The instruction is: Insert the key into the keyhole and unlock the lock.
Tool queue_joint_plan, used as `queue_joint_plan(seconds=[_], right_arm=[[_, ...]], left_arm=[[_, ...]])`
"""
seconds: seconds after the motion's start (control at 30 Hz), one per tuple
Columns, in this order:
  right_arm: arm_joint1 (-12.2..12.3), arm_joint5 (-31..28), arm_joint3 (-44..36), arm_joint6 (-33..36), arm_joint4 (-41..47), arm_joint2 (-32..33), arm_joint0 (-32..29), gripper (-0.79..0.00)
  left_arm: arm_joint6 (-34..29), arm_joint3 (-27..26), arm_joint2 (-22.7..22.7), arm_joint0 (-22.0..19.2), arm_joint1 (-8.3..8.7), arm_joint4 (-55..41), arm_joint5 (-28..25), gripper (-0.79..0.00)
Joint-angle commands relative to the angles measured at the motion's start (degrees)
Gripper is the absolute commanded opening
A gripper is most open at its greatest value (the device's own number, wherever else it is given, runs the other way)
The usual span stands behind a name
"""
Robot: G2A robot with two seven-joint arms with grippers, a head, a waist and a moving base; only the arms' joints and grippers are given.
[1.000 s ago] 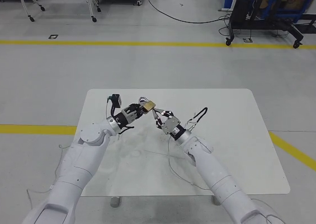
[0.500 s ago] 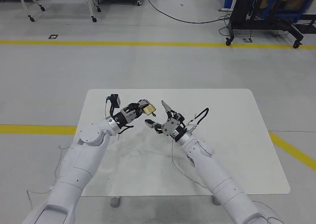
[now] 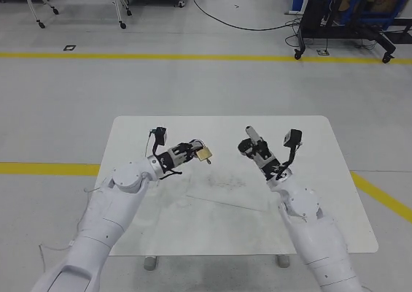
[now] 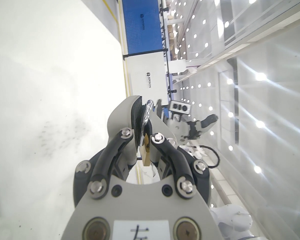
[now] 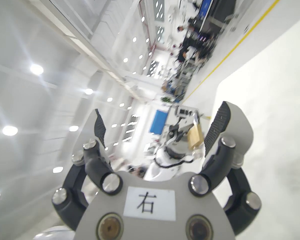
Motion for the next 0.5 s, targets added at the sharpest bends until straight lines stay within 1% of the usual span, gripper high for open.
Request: queue_joint_plan(seconds=[0.0,0.13,0.27,0.37,0.4,0.43,0.47], right_arm=[[0.3,0.7,-4.4,-4.9,-3.6,3.0,-3.0,0.000],[0.5,-0.8,-8.1,-10.2,-3.2,6.6,-6.4,0.000],[0.5,-0.8,-8.1,-10.2,-3.2,6.6,-6.4,0.000],[0.5,-0.8,-8.1,-10.2,-3.2,6.6,-6.4,0.000],[0.5,-0.8,-8.1,-10.2,-3.2,6.6,-6.4,0.000],[0.5,-0.8,-8.1,-10.2,-3.2,6.6,-6.4,0.000],[0.5,-0.8,-8.1,-10.2,-3.2,6.6,-6.4,0.000]], left_arm=[[0.9,0.0,2.3,-0.4,-0.16,5.5,0.5,-0.785],[4.5,-0.2,6.5,-1.0,-0.45,17.2,1.6,-0.785],[6.9,-1.2,9.7,-1.2,-0.66,26.0,2.2,-0.785],[6.3,-1.2,12.3,-1.5,-0.73,33.1,3.5,-0.785],[5.8,-1.0,13.0,-1.8,-0.72,35.4,4.0,-0.767],[5.5,-0.9,13.3,-2.0,-0.71,36.5,4.4,-0.631],[5.4,-0.8,13.2,-2.1,-0.70,36.8,4.7,-0.431]])
